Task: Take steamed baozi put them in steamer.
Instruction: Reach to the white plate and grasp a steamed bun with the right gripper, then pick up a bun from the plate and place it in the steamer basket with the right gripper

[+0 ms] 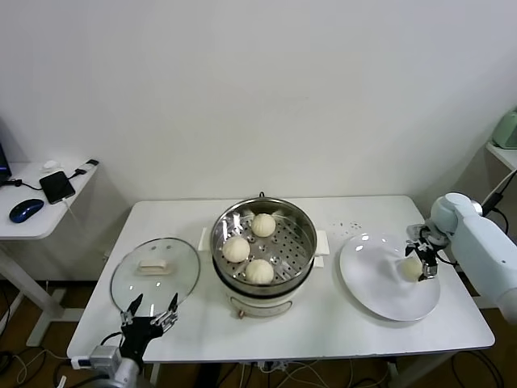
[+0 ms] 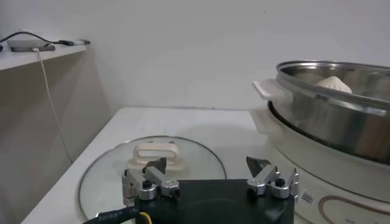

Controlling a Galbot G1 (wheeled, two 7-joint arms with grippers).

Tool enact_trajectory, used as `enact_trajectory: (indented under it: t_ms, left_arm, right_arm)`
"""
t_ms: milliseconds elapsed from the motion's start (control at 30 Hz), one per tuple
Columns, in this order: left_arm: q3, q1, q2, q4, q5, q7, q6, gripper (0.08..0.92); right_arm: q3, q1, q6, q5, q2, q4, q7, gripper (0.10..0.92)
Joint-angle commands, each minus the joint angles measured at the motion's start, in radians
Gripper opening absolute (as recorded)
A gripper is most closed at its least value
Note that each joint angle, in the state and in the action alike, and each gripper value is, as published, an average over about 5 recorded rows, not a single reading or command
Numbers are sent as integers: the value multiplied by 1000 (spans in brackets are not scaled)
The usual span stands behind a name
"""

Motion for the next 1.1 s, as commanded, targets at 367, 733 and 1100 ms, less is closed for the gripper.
enact_trajectory:
  t_ms: [367, 733, 1100]
  left_arm:
    - [1, -3, 2, 9, 1, -1, 0, 823]
    - [8, -19, 0, 9, 17, -3, -4, 823]
    - [19, -39, 2, -1, 82, -17, -10, 823]
  right_arm:
    - [6, 0, -15, 17, -8, -2, 7, 731]
    - [-270, 194, -205, 416, -151, 208, -60, 599]
    - [-866, 742, -613, 932, -204, 604, 25, 602]
